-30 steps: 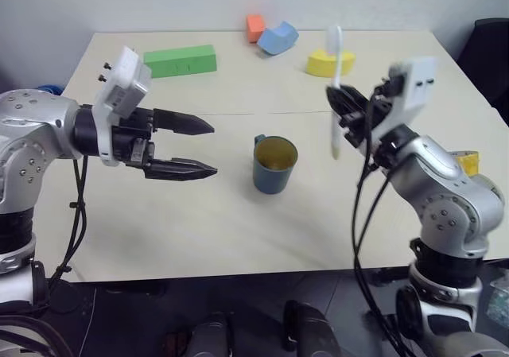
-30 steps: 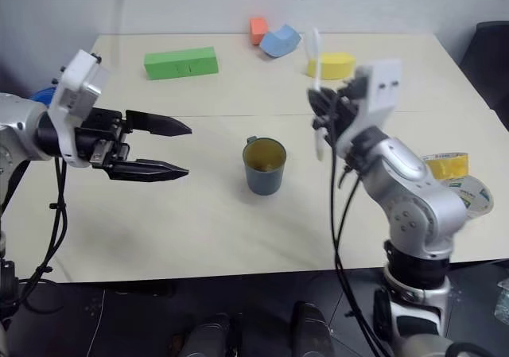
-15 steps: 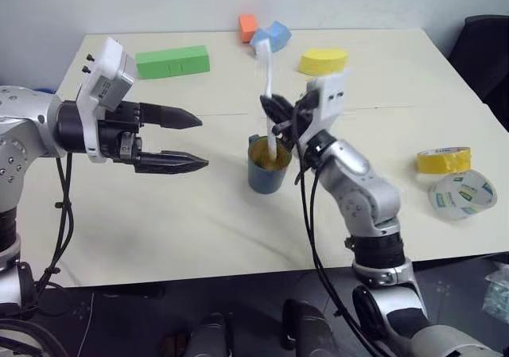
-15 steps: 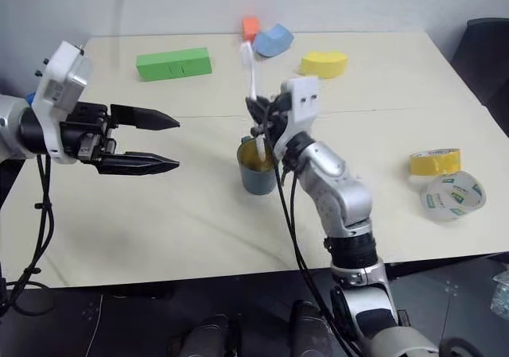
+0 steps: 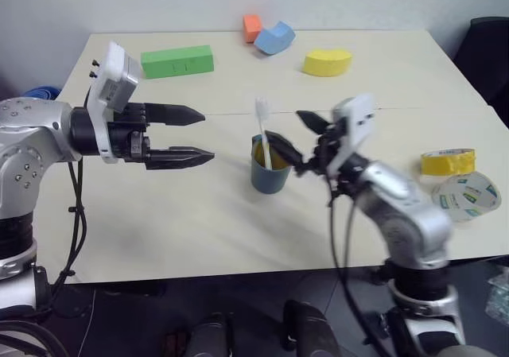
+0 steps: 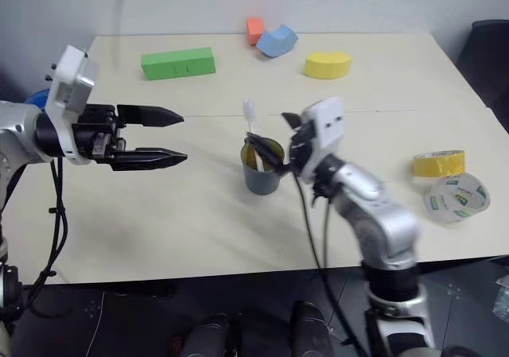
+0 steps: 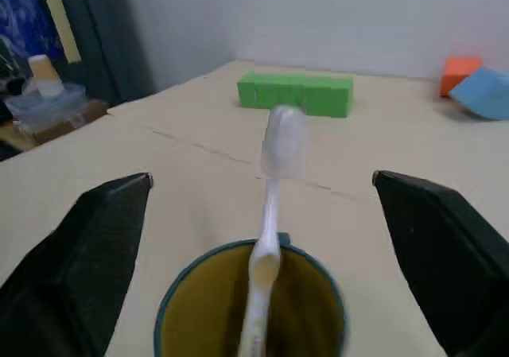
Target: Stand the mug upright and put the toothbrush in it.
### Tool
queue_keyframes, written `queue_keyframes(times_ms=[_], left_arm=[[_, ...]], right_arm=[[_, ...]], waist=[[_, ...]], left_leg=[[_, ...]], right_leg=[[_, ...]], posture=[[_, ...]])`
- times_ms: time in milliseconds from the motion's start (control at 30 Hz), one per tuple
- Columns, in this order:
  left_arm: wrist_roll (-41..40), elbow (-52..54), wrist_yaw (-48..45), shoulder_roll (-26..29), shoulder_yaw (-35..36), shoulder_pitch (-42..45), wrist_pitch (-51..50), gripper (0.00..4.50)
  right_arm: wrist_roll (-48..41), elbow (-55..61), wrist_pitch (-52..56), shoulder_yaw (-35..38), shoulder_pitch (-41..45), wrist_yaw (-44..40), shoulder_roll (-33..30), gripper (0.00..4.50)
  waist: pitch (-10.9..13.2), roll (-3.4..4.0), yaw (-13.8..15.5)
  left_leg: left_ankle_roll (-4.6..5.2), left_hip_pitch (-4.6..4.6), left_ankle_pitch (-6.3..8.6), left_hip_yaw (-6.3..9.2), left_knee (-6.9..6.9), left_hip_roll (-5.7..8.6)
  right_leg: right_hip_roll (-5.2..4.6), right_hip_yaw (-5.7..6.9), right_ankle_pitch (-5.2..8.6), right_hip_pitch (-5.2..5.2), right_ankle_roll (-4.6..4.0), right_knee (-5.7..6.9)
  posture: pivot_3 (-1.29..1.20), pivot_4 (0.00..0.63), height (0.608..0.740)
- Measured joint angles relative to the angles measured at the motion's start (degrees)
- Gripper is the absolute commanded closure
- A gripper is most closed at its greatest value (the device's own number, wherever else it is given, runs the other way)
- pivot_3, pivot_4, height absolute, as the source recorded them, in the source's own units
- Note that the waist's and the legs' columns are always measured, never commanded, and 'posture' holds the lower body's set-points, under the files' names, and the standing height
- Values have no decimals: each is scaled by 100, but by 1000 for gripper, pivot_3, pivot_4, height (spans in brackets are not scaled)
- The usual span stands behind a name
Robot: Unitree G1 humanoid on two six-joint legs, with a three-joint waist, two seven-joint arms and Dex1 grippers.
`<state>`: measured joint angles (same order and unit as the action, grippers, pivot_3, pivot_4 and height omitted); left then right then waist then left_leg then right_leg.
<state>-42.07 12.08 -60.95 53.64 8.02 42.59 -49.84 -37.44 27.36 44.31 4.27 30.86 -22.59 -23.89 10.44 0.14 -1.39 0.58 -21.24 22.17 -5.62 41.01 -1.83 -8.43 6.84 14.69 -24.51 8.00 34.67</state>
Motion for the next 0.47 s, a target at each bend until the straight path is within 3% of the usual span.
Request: queue_keyframes(times_ms=[67,133,267,400,467], left_arm=[[127,-20,-27,-30,-23,-85,231,246],[358,-168,-138,11,-95,-212,558,246],[655,-423,-628,250,-380,-254,953,246],[793,-729,-1179,689,-382,-293,1253,246],[855,-825,-1245,726,-380,-316,1356,246]], right_arm=[[-529,150,453,369,18,-432,-790,52],[-1212,156,1058,1049,-68,-1533,-2330,52],[-1373,-544,1173,1468,-717,-3663,-4352,52],[-1018,-1811,924,1593,-988,-5033,-5266,52],[-954,-1926,814,1620,-1018,-5207,-5277,52]], waist=[[2,2,15],[4,4,37],[6,-6,55],[8,-9,59],[8,-9,68]], left_leg=[[2,-1,1,-4,-1,1],[4,3,1,-14,-10,-2],[13,8,6,-37,-10,-4],[25,10,10,-67,-4,-4],[25,10,10,-66,-3,-4]], right_leg=[[0,-1,0,-1,0,-5],[2,-6,0,-1,0,-21],[4,-22,0,0,0,-29],[3,-42,0,-1,0,-50],[3,-42,0,-1,0,-48]], posture=[[0,150,740],[0,150,740],[0,150,740],[0,150,740],[0,150,740]])
